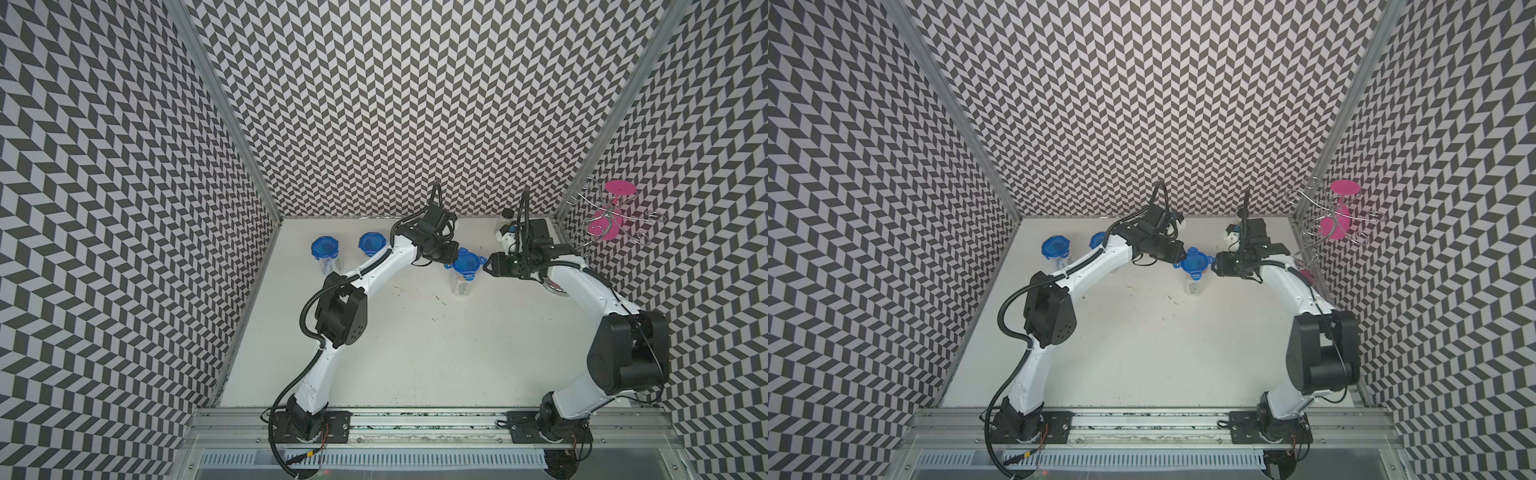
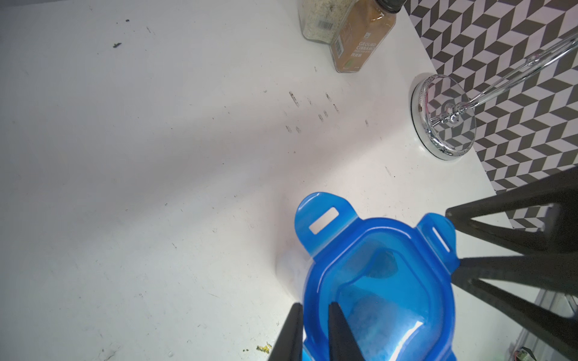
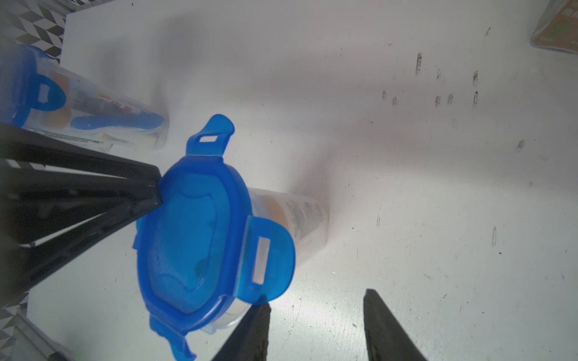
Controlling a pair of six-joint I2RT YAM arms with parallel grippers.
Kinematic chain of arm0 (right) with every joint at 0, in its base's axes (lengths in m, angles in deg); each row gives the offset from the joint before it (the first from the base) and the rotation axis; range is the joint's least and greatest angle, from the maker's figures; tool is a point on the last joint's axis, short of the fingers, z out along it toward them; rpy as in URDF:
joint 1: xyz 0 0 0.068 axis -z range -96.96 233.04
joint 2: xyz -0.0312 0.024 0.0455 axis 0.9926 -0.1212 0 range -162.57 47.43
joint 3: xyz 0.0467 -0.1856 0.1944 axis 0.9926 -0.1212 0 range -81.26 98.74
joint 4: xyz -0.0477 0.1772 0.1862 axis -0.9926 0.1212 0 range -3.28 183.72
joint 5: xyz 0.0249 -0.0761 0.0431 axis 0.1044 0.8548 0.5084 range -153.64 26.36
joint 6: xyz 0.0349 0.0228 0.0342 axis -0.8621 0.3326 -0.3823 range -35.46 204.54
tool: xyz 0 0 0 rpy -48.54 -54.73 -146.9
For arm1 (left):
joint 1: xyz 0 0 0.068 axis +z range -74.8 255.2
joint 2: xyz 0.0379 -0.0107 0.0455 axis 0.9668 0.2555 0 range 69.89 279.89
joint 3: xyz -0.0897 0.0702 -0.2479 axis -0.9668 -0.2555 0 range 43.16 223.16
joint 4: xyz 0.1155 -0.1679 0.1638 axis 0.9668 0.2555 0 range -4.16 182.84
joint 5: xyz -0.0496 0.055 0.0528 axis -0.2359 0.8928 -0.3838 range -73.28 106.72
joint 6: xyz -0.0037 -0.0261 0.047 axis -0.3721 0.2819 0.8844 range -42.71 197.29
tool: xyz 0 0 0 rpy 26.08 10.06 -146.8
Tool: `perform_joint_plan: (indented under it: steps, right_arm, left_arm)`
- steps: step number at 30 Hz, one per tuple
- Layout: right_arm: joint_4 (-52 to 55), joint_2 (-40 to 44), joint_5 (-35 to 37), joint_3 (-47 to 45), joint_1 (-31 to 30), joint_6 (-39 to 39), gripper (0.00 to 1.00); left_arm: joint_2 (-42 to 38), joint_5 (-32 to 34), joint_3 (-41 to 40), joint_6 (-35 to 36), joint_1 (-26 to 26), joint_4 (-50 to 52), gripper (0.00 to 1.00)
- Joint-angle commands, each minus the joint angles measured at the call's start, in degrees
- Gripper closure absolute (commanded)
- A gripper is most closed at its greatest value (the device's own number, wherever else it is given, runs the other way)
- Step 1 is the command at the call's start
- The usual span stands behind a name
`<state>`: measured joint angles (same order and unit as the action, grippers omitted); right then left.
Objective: Pack away toiletry kits
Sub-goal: Close the fastener on the container.
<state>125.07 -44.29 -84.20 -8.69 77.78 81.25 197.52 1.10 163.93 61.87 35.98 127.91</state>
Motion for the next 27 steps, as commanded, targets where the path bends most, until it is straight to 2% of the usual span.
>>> perform_joint_plan:
  steps: [1,12,21,25,27]
  right_arm:
    - [-1.67,3.35,-0.47,-1.66,0.51,-0.42,0.52]
    - [-1.17,9.72,-0.02,-3.42,0.52,-3.46,0.54]
    - [-1.78,4.50,-2.35,2.19,0.59,-2.87,0.52]
    - [-1.61,1.73,-3.49,4.20,0.55,-2.31,0.48]
    - [-1.76,0.32,-4.31,5.07,0.56,-2.16,0.48]
  left_arm:
    - [-1.24,1.90,0.04,1.98,-0.77,-0.46,0.81]
    - [-2.82,2.25,0.99,3.19,-0.95,-0.55,0.74]
    - [-3.58,-0.52,3.14,2.53,-1.12,-0.39,0.62]
    - [-4.97,-2.84,1.43,0.06,0.31,-0.30,0.47]
    - [-5.74,-2.72,0.29,-0.06,1.09,0.42,0.46]
